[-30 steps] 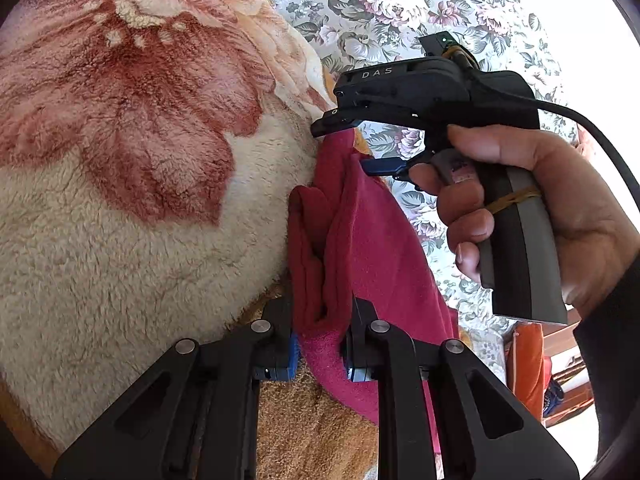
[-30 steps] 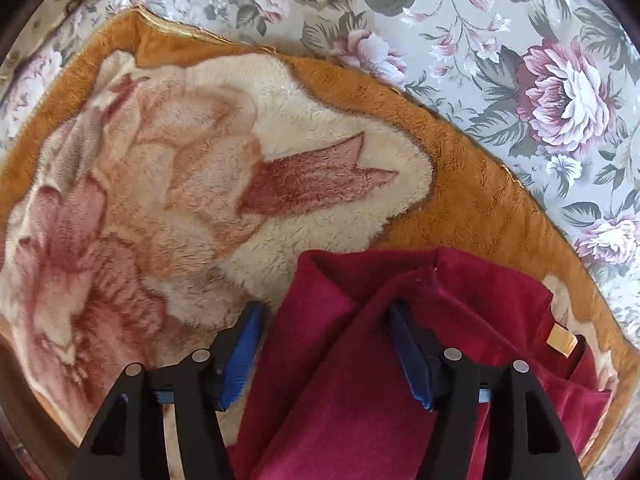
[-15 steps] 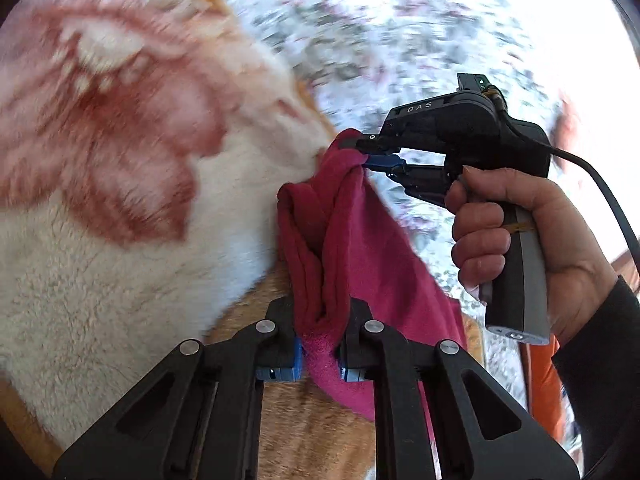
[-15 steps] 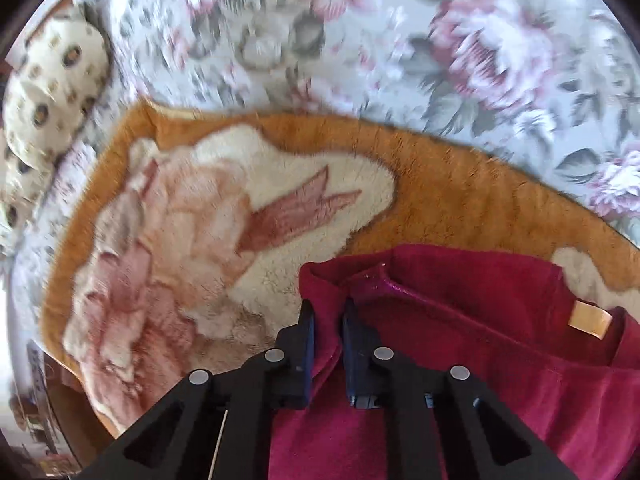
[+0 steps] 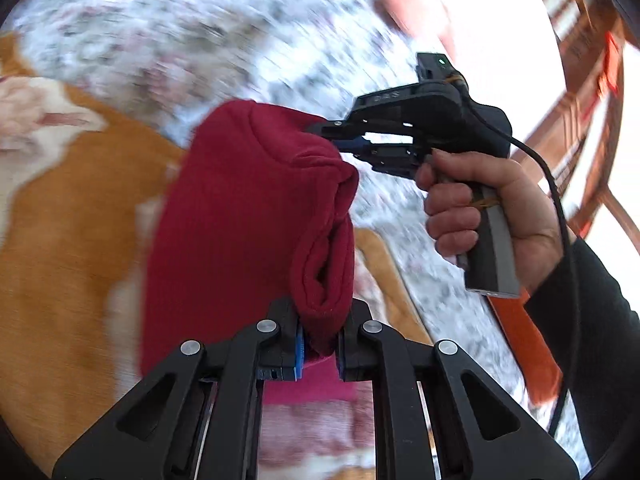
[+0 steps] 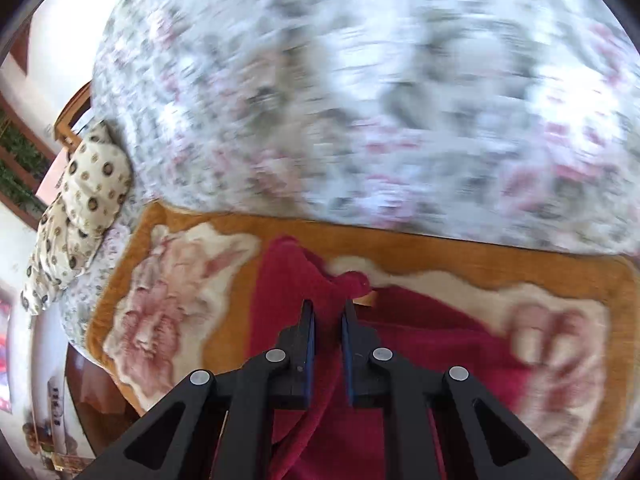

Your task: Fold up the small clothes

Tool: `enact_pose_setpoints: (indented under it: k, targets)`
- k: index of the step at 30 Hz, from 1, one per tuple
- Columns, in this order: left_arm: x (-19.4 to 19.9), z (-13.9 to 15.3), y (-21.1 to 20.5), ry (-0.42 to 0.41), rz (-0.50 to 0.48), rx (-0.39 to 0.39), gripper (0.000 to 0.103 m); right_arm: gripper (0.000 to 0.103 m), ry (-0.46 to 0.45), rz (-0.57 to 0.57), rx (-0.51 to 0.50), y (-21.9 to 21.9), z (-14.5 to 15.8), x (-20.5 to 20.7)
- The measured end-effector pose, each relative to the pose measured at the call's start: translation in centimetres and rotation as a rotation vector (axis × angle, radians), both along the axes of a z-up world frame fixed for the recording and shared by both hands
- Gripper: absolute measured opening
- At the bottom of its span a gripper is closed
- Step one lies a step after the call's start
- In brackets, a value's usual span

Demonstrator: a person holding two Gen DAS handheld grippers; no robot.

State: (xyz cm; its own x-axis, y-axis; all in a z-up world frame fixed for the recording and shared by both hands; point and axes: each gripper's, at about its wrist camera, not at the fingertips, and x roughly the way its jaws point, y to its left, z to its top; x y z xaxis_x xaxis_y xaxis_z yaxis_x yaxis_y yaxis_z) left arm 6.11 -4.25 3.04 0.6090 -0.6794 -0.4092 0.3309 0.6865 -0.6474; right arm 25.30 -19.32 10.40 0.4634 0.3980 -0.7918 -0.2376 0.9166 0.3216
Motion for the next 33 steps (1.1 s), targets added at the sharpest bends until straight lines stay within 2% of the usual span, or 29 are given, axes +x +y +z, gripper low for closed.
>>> enact_pose_setpoints:
  k: [6,10,13,15,17,19,20,22,23,24,25,27,29,30,31,33]
  targets:
    - [-0.4,-2.3,-6.0,0.068,-0.069,0.077,0.009,0.011,0.048,-0.061,-0.064,-7.6,-3.6,-0.6]
    - [0.1,-4.9,-8.1,0.126,-0.083,0.138,0.009,0.011,0.080,-0.081,-0.087,-9.8,-6.7,-0.7]
    - [1.2,-6.1,-7.8,0.202,-0.100,0.100,0.012,0.011,0.072,-0.102,-0.115,-10.4,-9.4,-0.8]
    - [0.8,-5.9,-7.4,0.223,-0.133,0.102,0.014,0.012,0.026,-0.134,-0.128,-10.5,-10.3,-1.2]
    - [0.4,-5.0,-6.8,0.223,-0.188,0.113,0.021,0.014,0.000,-0.173,-0.095,-11.0,-10.7,-1.5]
    - [-0.6,-4.1,-5.9,0.218,-0.237,0.114,0.037,0.014,-0.028,-0.230,-0.020,-12.2,-10.2,-2.3]
    - [-1.2,-3.7,-5.3,0.215,-0.261,0.115,0.042,0.014,-0.060,-0.258,0.009,-12.8,-9.6,-2.9]
    - [-2.5,-2.7,-3.9,0.190,-0.298,0.141,0.045,0.014,-0.152,-0.280,0.042,-13.5,-7.7,-4.7]
    - [-3.1,-2.1,-3.2,0.159,-0.300,0.156,0.045,0.014,-0.199,-0.255,0.048,-13.5,-6.6,-5.8]
    - [-3.4,-1.3,-2.2,0.119,-0.283,0.173,0.045,0.015,-0.255,-0.184,0.052,-13.0,-5.4,-7.4]
    - [-3.6,-0.5,-1.1,0.055,-0.236,0.196,0.045,0.015,-0.279,-0.135,0.049,-12.2,-4.8,-8.1]
    - [-2.2,0.1,0.6,-0.005,-0.151,0.211,0.045,0.015,-0.341,0.036,0.002,-9.9,-3.8,-10.9]
    - [0.3,-0.7,1.2,0.021,-0.116,0.201,0.043,0.015,-0.363,0.183,-0.075,-7.2,-4.3,-13.4]
    - [1.3,-1.6,0.8,0.049,-0.127,0.185,0.035,0.015,-0.373,0.231,-0.121,-6.1,-4.9,-14.3]
    - [2.2,-2.7,0.0,0.083,-0.146,0.170,0.029,0.015,-0.383,0.258,-0.157,-5.3,-5.4,-14.8]
    - [3.2,-5.2,-0.8,0.154,-0.159,0.203,0.024,0.015,-0.394,0.287,-0.267,-3.9,-7.6,-15.5]
